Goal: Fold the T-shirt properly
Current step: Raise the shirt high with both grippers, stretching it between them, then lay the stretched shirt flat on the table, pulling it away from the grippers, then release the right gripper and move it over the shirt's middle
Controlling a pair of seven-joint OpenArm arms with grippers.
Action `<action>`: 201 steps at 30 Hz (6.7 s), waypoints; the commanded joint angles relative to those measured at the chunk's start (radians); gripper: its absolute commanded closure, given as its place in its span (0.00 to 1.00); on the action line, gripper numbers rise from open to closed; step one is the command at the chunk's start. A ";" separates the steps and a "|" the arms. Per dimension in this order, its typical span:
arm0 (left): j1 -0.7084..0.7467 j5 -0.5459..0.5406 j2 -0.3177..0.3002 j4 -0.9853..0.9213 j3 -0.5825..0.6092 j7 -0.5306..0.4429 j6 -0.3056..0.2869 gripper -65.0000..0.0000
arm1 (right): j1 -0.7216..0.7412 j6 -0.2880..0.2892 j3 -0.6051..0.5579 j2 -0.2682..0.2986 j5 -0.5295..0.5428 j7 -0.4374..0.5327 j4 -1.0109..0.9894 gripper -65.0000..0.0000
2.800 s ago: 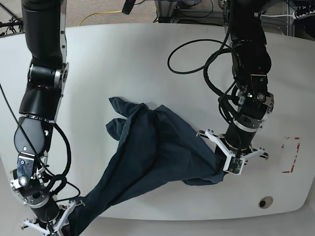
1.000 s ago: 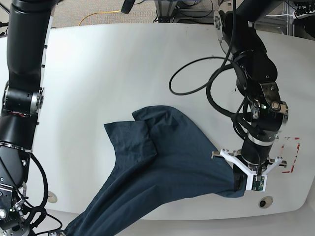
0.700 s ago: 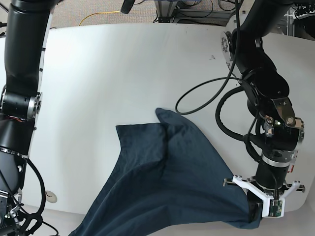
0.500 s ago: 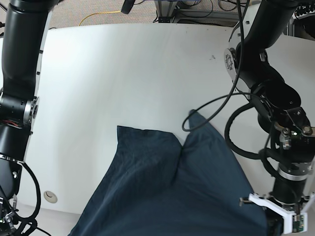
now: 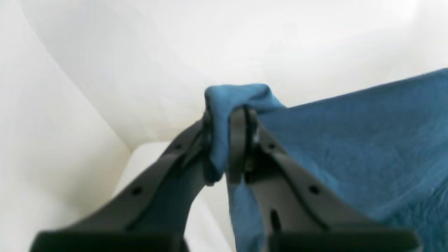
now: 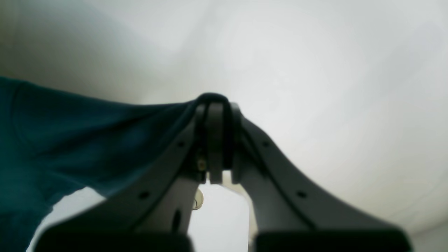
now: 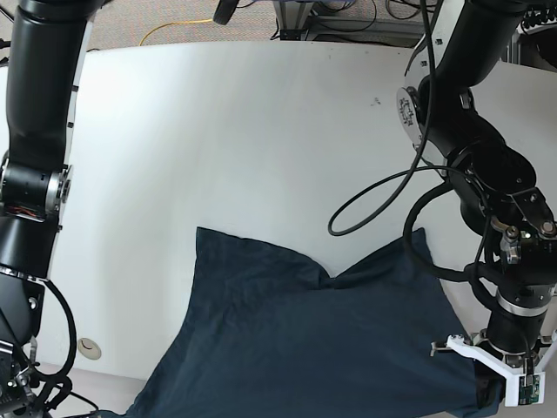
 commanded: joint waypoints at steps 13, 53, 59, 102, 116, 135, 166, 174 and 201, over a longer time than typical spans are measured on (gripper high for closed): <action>-0.261 0.003 -0.013 -0.013 0.002 -0.040 0.006 0.94 | 0.125 -0.014 0.003 0.005 0.000 0.030 0.018 1.00; 0.620 -0.316 -0.079 0.023 -0.137 -0.043 0.004 1.00 | -0.971 -0.014 0.413 -0.094 0.000 -0.054 0.620 1.00; 0.784 -0.417 -0.125 0.022 -0.218 -0.042 0.004 1.00 | -1.107 -0.014 0.494 -0.146 0.001 -0.054 0.646 1.00; 1.164 -0.474 -0.207 0.016 -0.233 -0.047 0.004 0.52 | -1.473 0.029 0.661 -0.397 0.007 -0.047 0.709 0.22; 1.079 -0.474 -0.208 0.019 -0.285 -0.045 0.004 0.47 | -1.420 0.147 0.554 -0.466 0.104 -0.106 0.814 0.22; 1.019 -0.471 -0.234 0.016 -0.322 -0.042 0.004 0.47 | -1.203 0.147 0.141 -0.466 -0.040 -0.103 0.543 0.44; 1.014 -0.468 -0.234 0.014 -0.314 -0.045 0.004 0.47 | -1.057 0.147 0.126 -0.473 -0.048 -0.103 0.294 0.45; 1.011 -0.468 -0.234 0.013 -0.313 -0.047 0.004 0.47 | -1.086 0.147 0.126 -0.475 -0.046 -0.103 0.342 0.45; 0.986 -0.466 -0.234 -0.004 -0.314 -0.047 0.004 0.47 | -1.106 0.147 0.014 -0.466 0.075 -0.111 0.405 0.45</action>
